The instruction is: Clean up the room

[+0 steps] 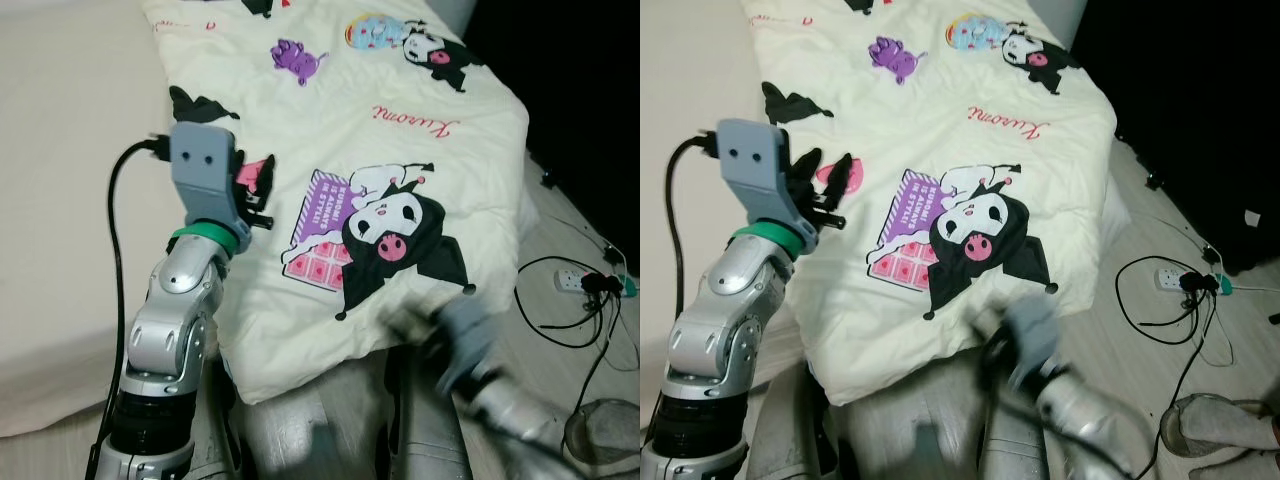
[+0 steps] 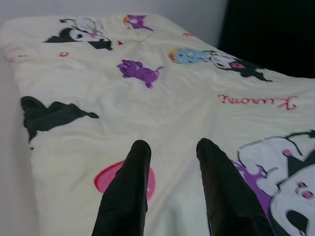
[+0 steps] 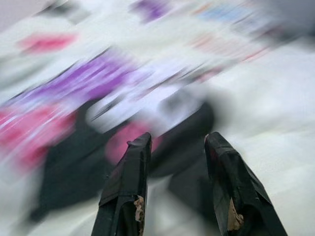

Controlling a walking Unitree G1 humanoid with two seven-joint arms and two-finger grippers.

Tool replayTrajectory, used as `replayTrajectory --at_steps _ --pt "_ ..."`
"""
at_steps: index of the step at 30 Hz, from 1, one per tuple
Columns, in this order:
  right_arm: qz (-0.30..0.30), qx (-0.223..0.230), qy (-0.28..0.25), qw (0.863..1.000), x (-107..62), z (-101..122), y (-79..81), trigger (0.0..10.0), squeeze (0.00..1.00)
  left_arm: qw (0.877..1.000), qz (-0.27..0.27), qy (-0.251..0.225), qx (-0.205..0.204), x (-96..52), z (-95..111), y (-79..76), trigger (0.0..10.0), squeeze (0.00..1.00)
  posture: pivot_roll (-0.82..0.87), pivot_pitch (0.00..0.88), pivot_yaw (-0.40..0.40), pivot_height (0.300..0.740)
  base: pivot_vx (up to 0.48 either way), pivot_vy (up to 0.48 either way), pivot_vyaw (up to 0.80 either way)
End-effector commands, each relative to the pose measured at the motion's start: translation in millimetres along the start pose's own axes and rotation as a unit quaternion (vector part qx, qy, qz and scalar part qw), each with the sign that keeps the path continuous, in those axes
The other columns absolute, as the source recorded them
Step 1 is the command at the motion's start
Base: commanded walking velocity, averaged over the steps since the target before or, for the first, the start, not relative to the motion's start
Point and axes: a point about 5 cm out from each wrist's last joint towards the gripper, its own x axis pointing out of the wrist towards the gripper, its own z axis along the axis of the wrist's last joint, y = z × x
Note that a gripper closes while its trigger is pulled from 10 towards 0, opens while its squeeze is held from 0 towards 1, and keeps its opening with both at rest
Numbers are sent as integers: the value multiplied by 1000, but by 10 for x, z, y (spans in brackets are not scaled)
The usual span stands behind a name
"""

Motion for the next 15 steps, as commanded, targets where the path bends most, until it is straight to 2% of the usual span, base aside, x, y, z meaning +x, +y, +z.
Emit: replayTrajectory --at_steps 1,2,3,4,5,8,9,10,11,12,13,14,15 --pt "-26 -11 10 1000 -51 -14 -66 10000 0 1000 -2 4 0 -6 -26 2 10000 0 -98 194 109 526 0 0 0" --pt "-26 -11 10 1000 -51 -14 -66 10000 0 1000 -2 4 0 -6 -26 2 10000 0 -98 194 109 526 0 0 0" --pt "-69 -16 -2 997 -30 43 -217 10000 0 1000 -4 4 -1 -2 -28 -5 10000 0 -100 193 110 526 0 0 0" --pt "-69 -16 -2 997 -30 43 -217 10000 0 1000 -4 4 -1 -2 -28 -5 10000 0 -100 193 110 526 0 0 0" --pt "-125 -6 11 992 -48 -18 -405 10000 0 1000 -6 4 -1 4 -28 -13 10000 0 -96 193 108 526 0 0 0" --pt "-125 -6 11 992 -48 -18 -405 10000 0 1000 -6 4 -1 4 -28 -13 10000 0 -96 193 108 526 0 0 0" --pt "-190 14 33 981 -117 -156 -601 10000 0 1000 -6 4 -1 10 -27 -20 10000 0 -88 193 107 526 0 0 0" --pt "-248 75 69 964 -234 -426 -792 10000 0 1000 -5 4 -2 11 -30 -21 10000 0 -86 197 105 526 0 0 0" --pt "-248 75 69 964 -234 -426 -792 10000 0 1000 -5 4 -2 11 -30 -21 10000 0 -86 197 105 526 0 0 0" --pt "-300 121 103 941 -375 -676 -930 10000 0 1000 -4 4 -2 7 -33 -23 10000 0 -81 196 105 526 0 0 0" --pt "-300 121 103 941 -375 -676 -930 10000 0 1000 -4 4 -2 7 -33 -23 10000 0 -81 196 105 526 0 0 0" --pt "-340 154 128 919 -503 -867 -1019 10000 0 1000 -3 4 -2 2 -37 -20 10000 0 -76 196 105 526 0 0 0" --pt "-340 154 128 919 -503 -867 -1019 10000 0 1000 -3 4 -2 2 -37 -20 10000 0 -76 196 105 526 0 0 0"
